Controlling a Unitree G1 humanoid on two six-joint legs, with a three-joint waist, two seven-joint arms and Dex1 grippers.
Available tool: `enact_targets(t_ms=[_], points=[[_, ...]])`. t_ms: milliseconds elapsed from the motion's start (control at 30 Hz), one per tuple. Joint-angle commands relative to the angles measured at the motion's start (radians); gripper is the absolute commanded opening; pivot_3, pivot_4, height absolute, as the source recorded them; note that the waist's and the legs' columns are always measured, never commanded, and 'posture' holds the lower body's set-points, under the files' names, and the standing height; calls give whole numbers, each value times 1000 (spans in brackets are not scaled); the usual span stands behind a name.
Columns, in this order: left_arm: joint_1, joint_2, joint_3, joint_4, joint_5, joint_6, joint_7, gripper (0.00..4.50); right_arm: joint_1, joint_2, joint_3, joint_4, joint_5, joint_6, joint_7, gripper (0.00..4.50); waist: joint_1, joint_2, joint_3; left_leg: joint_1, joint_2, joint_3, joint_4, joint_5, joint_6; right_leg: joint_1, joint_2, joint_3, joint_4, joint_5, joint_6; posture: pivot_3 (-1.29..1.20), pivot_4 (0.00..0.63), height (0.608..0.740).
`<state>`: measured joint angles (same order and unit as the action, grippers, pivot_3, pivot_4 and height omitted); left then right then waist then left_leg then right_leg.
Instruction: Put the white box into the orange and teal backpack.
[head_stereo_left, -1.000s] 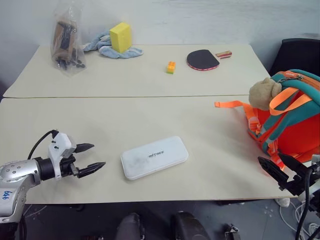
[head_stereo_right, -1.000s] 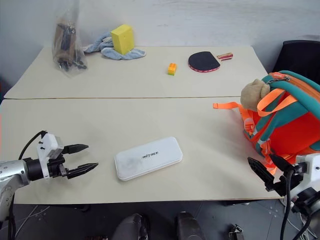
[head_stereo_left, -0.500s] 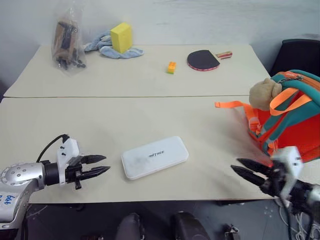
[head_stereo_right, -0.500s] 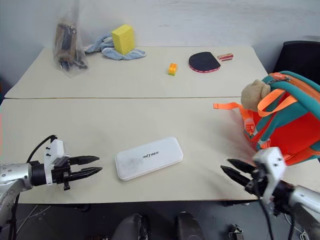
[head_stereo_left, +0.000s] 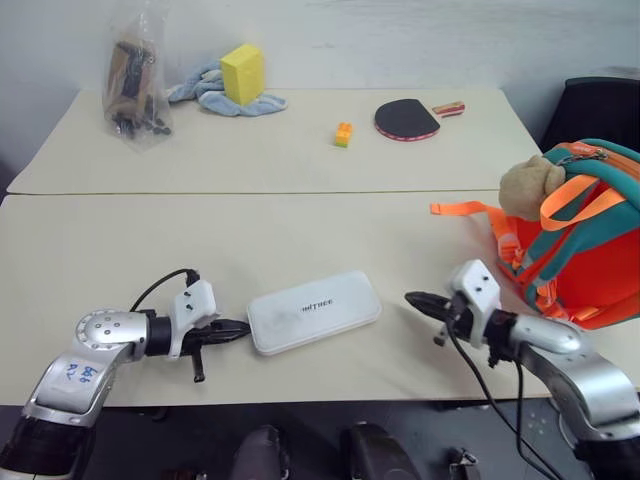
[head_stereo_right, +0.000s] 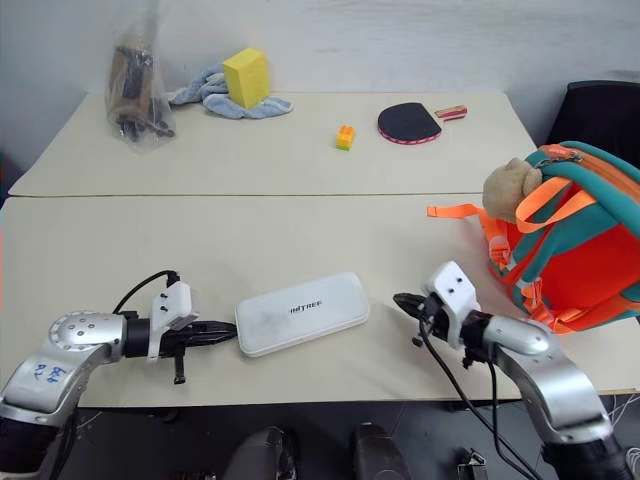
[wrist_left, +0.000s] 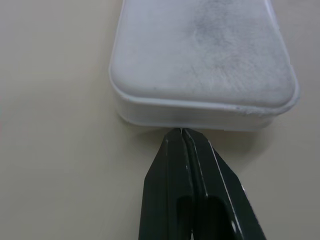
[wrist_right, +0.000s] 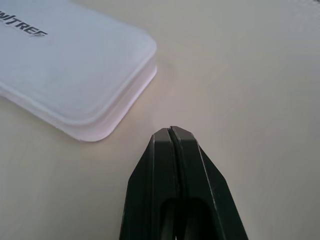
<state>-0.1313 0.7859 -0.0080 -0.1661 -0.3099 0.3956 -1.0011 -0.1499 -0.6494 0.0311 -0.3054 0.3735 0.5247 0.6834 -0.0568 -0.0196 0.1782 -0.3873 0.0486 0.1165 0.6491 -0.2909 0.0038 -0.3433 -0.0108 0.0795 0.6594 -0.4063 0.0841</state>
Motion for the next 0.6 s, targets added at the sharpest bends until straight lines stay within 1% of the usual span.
enact_targets(t_ms=[33, 167, 333, 467, 600], points=[[-25, -13, 1, 23, 3, -18, 4, 25, -24, 22, 36, 15, -29, -19, 8, 0, 0, 0, 0, 0, 0, 0, 0, 0, 0, -1, 0, 0, 0, 0, 0, 0, 150, 740], [-61, -35, -12, 71, 18, -49, 3, 25, -6, 33, 47, -16, -28, -4, 11, 0, 0, 0, 0, -2, 0, 0, 0, 0, 0, -2, 0, 0, 0, 0, 0, 0, 150, 740], [-146, -81, -19, 148, 23, -63, 7, 25, 56, 34, 28, -87, 3, 21, 15, 0, 4, 0, 0, -2, 0, 0, 2, 0, 0, 0, -1, -1, 1, 0, 0, 0, 150, 740], [-213, -98, -30, 223, 47, -81, -4, 25, 69, 41, 1, -113, 14, 41, 1, 0, 3, 0, 0, -1, 0, 0, 3, 1, 0, -1, -1, -1, 3, 0, 0, 0, 150, 740], [-244, -101, -41, 262, 60, -103, -27, 25, 77, 39, -10, -121, 12, 46, -7, 0, 1, 0, 0, -1, 0, 0, 2, 1, 0, -1, 0, -1, 3, 0, 0, 0, 150, 740]])
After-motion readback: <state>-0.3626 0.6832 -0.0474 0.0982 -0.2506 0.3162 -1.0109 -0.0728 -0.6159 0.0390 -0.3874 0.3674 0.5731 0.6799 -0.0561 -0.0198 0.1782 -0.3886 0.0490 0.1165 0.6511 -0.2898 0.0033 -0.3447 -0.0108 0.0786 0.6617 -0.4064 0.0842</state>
